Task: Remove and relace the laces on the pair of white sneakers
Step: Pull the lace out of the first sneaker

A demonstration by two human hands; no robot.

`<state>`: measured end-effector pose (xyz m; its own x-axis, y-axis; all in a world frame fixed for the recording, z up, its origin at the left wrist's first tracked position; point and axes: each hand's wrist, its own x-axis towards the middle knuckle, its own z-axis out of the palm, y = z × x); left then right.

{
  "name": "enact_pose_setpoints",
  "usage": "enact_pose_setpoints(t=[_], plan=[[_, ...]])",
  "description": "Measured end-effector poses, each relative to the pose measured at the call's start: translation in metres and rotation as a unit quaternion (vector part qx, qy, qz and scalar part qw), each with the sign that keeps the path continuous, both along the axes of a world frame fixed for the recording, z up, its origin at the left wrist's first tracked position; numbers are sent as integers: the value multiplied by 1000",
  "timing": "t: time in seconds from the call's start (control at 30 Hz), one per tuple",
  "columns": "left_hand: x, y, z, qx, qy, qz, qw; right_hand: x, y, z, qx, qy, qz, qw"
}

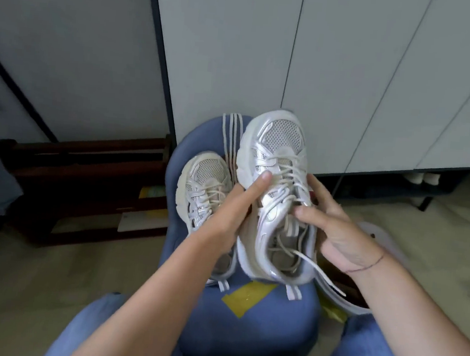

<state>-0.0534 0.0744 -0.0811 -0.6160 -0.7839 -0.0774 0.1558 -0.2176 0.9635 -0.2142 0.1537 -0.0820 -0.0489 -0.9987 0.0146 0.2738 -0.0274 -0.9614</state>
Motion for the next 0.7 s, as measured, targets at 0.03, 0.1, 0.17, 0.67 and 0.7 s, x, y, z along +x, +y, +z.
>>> enact_pose_setpoints(t=[0.03,0.1,0.17,0.67,0.7], plan=[[-1,-2,-3,15,12,-9,1000,0,3,0,4,28,9,1000],[-3,-4,-8,38,16,13,999,-1,7,1,11,111,-7,994],[-5,-4,-12,39,9,60,997,-3,6,6,-21,291,-88,953],[-12,5,-17,-18,-25,164,986,21,9,13,-100,542,-353,756],[-11,6,-17,-19,-25,162,986,20,9,13,-92,544,-344,760]])
